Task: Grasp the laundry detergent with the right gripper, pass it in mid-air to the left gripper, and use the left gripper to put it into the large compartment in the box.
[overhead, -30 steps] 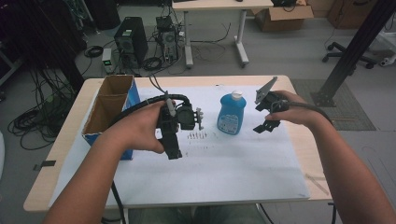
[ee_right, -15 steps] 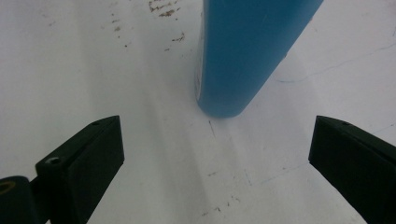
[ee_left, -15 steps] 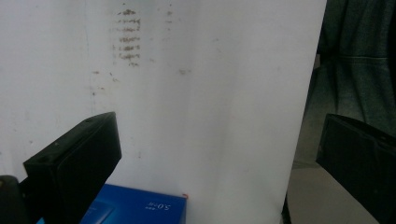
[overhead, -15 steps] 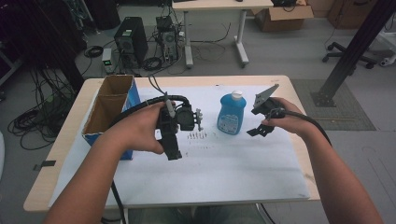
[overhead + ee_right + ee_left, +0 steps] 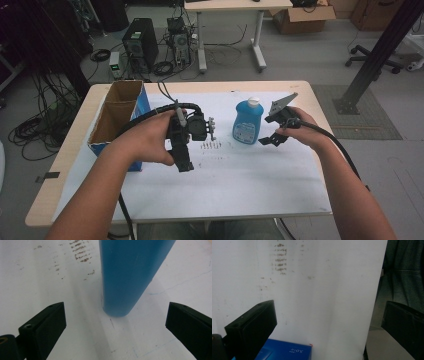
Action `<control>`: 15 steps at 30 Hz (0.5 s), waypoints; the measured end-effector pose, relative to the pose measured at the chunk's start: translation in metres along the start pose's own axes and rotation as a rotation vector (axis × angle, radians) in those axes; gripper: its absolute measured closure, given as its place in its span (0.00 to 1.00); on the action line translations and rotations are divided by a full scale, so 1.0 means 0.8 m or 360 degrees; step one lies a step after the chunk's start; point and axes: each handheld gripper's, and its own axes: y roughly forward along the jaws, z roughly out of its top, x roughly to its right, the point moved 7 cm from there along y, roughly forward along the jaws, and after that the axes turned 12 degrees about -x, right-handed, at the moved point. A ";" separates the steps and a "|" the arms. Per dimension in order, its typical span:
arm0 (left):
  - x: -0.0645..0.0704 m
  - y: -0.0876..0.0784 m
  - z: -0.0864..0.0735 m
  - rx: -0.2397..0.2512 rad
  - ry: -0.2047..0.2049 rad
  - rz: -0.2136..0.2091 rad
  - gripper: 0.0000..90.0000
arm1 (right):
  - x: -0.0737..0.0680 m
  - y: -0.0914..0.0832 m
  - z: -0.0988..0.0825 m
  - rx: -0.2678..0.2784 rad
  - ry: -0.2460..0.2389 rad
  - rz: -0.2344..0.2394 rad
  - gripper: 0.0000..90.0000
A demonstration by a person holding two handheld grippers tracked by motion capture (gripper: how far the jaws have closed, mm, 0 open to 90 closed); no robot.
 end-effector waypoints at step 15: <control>0.001 0.000 0.001 0.0001 0.0002 -0.0002 0.00 | 0.006 0.012 0.008 0.0163 0.0039 -0.0027 0.03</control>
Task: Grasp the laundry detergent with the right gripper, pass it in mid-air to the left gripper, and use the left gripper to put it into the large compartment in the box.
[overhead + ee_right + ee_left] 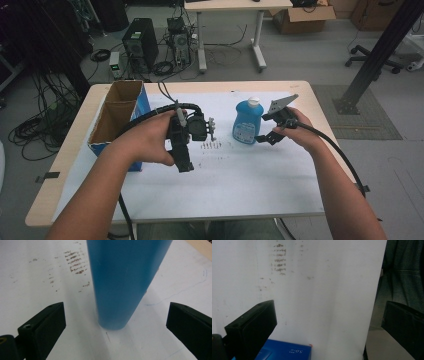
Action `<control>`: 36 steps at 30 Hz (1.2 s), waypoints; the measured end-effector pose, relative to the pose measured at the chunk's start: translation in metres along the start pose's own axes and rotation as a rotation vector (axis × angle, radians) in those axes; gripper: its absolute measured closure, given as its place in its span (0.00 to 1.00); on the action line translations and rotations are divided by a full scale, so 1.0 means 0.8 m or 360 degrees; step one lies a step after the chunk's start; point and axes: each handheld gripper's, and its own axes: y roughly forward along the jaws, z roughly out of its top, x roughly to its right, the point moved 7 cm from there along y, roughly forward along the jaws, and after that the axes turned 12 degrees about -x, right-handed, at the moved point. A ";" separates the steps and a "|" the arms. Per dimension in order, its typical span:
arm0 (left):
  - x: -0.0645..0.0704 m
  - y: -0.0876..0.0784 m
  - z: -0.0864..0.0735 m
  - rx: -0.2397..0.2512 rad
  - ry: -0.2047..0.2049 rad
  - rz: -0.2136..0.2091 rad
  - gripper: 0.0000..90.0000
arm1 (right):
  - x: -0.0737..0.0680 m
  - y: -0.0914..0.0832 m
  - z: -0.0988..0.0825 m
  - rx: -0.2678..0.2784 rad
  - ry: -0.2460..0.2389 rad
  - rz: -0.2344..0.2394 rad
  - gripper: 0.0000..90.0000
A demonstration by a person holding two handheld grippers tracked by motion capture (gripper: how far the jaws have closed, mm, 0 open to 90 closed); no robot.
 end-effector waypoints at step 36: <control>0.004 -0.001 0.004 0.0004 0.0011 -0.0004 0.00 | 0.004 0.025 0.022 0.0333 0.0071 -0.0062 0.01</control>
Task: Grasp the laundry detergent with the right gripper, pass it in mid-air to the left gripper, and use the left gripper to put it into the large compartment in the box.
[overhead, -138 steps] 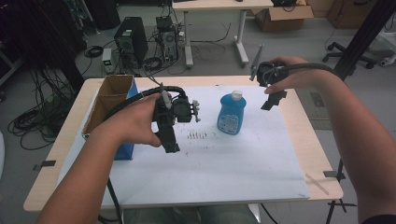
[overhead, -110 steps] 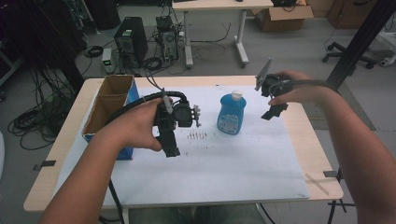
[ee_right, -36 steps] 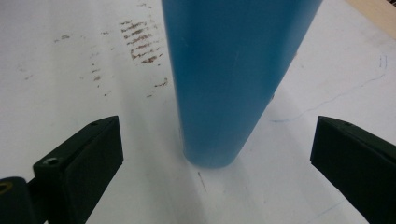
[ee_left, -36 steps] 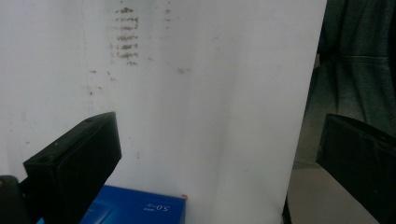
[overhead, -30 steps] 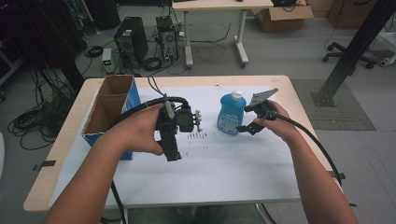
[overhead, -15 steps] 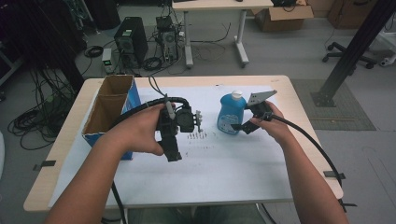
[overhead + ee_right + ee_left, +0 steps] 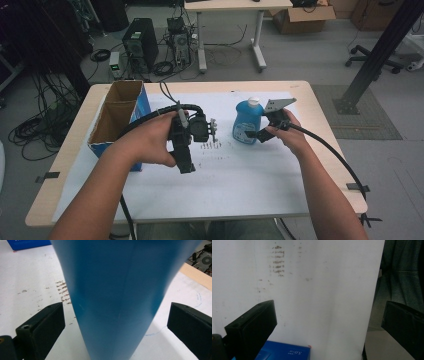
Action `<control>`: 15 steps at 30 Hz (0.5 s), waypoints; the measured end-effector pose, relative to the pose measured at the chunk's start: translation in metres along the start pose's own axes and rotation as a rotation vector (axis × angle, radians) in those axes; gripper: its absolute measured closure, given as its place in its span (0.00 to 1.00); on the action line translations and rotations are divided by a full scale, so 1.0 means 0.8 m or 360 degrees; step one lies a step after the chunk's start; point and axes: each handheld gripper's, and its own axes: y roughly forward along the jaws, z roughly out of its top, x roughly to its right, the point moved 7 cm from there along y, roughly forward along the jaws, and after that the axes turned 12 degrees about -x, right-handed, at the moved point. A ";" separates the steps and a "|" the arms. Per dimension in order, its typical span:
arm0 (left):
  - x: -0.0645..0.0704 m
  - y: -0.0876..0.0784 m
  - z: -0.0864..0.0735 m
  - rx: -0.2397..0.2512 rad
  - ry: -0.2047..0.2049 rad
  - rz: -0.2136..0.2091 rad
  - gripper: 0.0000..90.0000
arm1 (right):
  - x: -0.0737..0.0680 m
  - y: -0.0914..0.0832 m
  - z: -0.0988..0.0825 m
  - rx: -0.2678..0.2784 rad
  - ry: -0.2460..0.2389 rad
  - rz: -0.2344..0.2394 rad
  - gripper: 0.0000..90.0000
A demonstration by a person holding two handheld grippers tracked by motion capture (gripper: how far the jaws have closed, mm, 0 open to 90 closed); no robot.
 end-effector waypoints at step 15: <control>0.000 0.000 -0.001 0.0002 -0.0005 0.0005 0.00 | -0.001 0.010 0.001 0.0074 0.0048 -0.0008 0.02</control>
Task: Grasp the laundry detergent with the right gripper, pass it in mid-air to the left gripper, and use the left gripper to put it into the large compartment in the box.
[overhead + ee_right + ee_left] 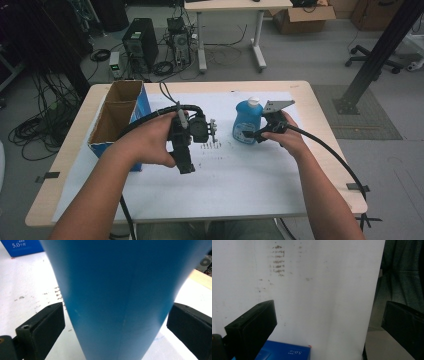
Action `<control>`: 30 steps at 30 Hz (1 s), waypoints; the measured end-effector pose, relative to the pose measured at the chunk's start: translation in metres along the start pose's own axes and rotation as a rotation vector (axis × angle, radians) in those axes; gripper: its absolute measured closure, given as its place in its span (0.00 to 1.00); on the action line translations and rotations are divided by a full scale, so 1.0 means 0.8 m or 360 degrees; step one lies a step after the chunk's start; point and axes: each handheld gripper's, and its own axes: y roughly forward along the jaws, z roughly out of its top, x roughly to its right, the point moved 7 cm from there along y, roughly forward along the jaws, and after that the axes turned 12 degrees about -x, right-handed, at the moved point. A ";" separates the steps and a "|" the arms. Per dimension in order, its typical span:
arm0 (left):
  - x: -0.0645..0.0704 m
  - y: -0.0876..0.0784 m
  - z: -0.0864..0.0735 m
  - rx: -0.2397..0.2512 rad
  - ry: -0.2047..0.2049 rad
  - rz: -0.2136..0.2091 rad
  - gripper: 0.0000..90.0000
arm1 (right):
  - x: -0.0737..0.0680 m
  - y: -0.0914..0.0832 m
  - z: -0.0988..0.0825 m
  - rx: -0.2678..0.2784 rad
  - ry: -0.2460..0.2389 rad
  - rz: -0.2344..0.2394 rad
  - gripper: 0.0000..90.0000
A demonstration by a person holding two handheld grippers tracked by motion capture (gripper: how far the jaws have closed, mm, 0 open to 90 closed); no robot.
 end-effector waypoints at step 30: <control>-0.002 0.000 0.003 0.0001 0.0002 0.0006 0.00 | -0.003 0.006 -0.006 0.0084 -0.0015 0.0000 0.25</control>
